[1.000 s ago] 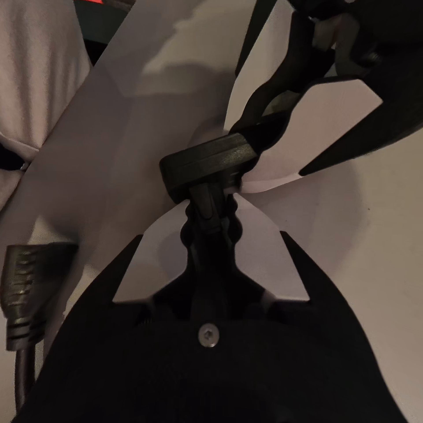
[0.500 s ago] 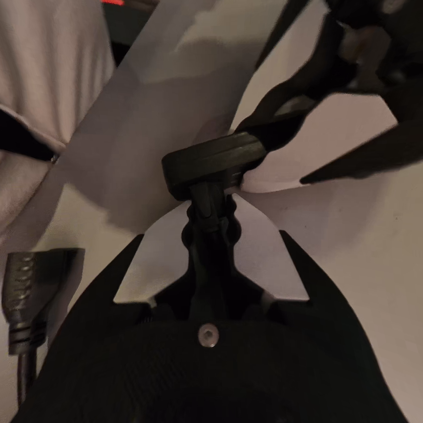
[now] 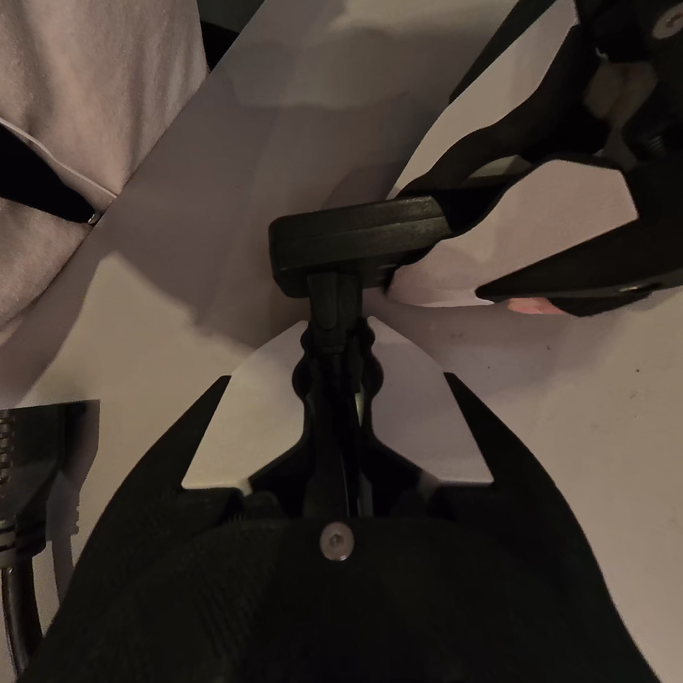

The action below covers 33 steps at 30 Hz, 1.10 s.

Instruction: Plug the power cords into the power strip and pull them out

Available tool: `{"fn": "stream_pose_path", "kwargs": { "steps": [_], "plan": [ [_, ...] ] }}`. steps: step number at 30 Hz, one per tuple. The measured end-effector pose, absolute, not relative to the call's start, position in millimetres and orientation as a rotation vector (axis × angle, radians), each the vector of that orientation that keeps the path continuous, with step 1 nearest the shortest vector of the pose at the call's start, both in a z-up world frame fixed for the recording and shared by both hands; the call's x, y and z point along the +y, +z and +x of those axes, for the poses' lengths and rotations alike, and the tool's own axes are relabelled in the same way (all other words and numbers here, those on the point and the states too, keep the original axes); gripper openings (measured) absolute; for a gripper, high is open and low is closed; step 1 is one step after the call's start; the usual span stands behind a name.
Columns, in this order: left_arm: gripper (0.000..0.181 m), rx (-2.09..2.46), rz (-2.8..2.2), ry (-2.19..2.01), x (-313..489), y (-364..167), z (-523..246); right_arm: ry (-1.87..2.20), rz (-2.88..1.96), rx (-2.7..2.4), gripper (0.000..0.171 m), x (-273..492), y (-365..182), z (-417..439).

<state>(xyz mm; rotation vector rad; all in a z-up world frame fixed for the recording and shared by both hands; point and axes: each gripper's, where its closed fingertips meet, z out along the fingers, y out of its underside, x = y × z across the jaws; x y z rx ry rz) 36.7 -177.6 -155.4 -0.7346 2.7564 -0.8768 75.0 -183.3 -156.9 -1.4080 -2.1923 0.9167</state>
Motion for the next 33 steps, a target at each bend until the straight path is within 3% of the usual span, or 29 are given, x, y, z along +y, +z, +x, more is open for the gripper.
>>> {"fn": "stream_pose_path", "kwargs": {
  "steps": [8,21,33],
  "plan": [
    [0.031,2.73,-0.935,-0.95,-179.3,-153.4,39.4,0.881,-1.353,-2.2,0.024,-183.4,-155.7,76.8],
    [0.031,2.797,-0.69,-0.911,-176.7,-155.6,37.2,0.966,-1.502,-2.162,0.027,-184.5,-156.3,88.5],
    [0.031,2.749,-0.78,-0.862,-174.8,-157.4,37.5,0.911,-1.473,-2.087,0.019,-181.4,-153.3,87.0]
  ]
}}
